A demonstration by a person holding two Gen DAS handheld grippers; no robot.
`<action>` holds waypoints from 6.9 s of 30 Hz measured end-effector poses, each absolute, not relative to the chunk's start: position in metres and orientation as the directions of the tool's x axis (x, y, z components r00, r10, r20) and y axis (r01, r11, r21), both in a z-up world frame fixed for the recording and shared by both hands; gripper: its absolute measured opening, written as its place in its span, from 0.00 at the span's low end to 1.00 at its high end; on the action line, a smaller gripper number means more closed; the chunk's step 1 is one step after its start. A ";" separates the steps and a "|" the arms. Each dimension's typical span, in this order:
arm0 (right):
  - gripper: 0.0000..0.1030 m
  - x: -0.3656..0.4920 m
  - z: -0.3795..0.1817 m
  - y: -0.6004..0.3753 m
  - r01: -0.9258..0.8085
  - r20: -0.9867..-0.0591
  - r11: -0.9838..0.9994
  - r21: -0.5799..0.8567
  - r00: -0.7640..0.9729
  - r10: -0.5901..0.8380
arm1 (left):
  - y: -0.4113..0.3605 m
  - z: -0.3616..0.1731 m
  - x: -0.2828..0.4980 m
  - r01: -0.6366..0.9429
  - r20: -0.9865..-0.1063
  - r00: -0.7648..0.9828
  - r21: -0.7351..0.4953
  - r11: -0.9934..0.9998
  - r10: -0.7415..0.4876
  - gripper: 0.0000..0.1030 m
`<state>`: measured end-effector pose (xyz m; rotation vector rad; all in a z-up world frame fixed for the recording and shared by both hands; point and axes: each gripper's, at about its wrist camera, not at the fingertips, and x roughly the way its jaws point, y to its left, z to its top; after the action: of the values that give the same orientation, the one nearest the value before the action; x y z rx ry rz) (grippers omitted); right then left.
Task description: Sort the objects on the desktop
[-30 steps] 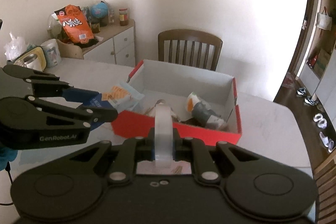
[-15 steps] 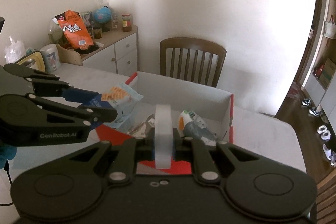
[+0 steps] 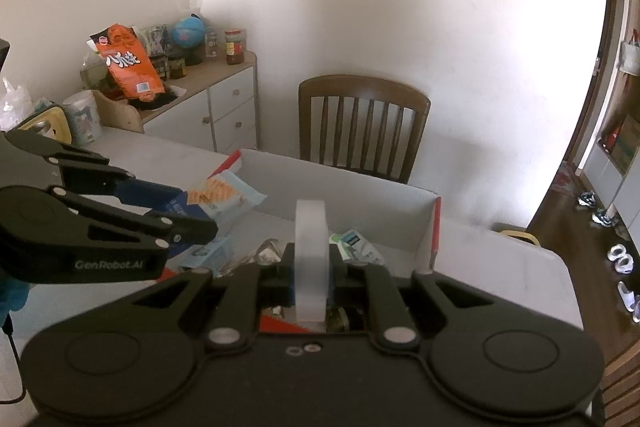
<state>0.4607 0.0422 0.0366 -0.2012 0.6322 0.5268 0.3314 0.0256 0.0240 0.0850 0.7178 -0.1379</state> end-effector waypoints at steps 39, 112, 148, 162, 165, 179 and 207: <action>0.10 0.526 -0.028 0.063 -0.530 -0.719 0.842 0.104 0.545 0.432 | 0.045 -0.051 0.436 0.131 -0.806 0.592 0.055 0.990 -0.034 0.35; 0.21 0.462 0.014 0.030 -0.492 -0.689 0.866 0.089 0.598 0.410 | 0.027 0.015 0.345 0.141 -0.767 0.638 0.034 0.989 -0.064 0.52; 0.33 0.426 0.035 -0.001 -0.468 -0.635 0.877 0.113 0.644 0.426 | 0.018 0.023 0.279 0.127 -0.732 0.677 0.007 0.992 -0.081 0.70; 0.73 0.408 0.034 -0.015 -0.459 -0.605 0.878 0.135 0.664 0.440 | 0.019 0.019 0.262 0.107 -0.722 0.688 0.000 0.994 -0.074 0.98; 0.79 0.405 0.035 -0.015 -0.464 -0.602 0.875 0.135 0.663 0.445 | 0.019 0.019 0.259 0.101 -0.717 0.693 0.001 0.995 -0.070 0.98; 1.00 0.387 0.039 -0.015 -0.474 -0.567 0.871 0.127 0.686 0.456 | 0.015 0.020 0.241 0.072 -0.722 0.691 0.039 0.997 -0.021 0.98; 1.00 0.372 0.031 -0.025 -0.447 -0.587 0.882 0.146 0.679 0.441 | 0.012 0.016 0.235 0.060 -0.733 0.679 0.012 0.998 -0.032 0.98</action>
<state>0.3724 -0.0247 0.0308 -0.0095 0.6566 0.4988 0.2355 0.0119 0.0159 0.0360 0.8226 -0.0517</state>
